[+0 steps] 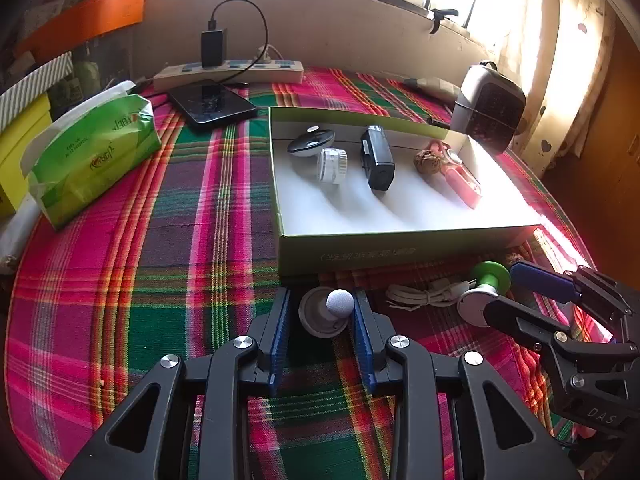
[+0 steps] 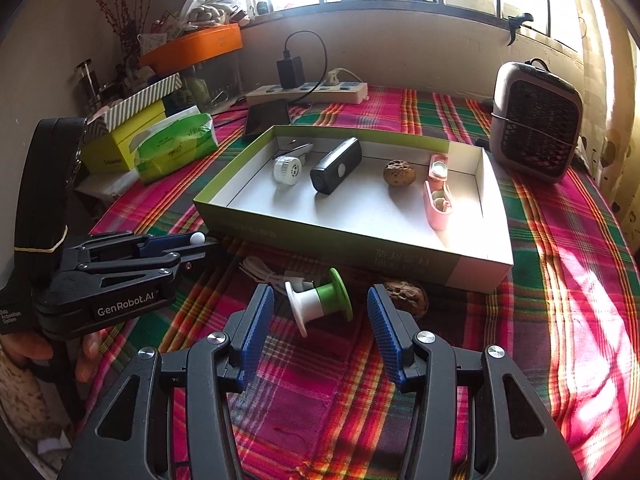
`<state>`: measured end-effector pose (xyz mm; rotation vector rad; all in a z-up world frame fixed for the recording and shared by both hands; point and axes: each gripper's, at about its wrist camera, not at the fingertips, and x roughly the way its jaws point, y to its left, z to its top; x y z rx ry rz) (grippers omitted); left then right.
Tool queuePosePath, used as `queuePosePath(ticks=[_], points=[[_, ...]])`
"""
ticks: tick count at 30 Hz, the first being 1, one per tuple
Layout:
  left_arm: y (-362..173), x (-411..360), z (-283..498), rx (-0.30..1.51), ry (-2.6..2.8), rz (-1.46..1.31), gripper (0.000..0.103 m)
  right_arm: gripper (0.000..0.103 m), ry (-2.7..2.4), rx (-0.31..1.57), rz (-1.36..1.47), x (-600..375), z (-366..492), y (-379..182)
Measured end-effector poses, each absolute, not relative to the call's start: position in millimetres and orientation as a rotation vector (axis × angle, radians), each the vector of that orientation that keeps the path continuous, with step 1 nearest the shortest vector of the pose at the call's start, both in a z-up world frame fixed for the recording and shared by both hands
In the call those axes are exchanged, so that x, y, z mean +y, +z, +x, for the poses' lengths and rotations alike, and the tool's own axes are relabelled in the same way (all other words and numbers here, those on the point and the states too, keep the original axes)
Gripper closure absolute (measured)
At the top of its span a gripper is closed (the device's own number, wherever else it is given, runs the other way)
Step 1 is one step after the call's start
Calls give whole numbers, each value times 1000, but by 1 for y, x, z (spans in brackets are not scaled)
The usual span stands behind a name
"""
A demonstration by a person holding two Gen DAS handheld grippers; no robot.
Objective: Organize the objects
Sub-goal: 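Close the left tool on the white knob while the right tool grasps the green-and-white spool, then carry the white knob with the left tool while the right tool carries the spool toward the box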
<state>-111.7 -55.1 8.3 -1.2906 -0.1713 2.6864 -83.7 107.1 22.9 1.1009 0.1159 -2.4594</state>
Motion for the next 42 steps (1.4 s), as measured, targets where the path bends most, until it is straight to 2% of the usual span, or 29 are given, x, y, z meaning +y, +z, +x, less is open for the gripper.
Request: queuePosePath(ticks=[14, 19, 21, 26, 42], points=[[8, -62, -110, -184, 2694, -1294, 75, 53, -2420, 254, 1134, 91, -90, 8], [8, -62, -110, -181, 2695, -1294, 75, 53, -2415, 246, 1139, 93, -91, 7], [9, -62, -111, -178, 2697, -1294, 75, 55, -2415, 240, 1137, 93, -91, 7], [8, -62, -110, -178, 2696, -1294, 75, 67, -2426, 233, 1138, 95, -91, 8], [8, -60, -110, -170, 2700, -1294, 76, 68, -2431, 245, 1124, 92, -88, 9]])
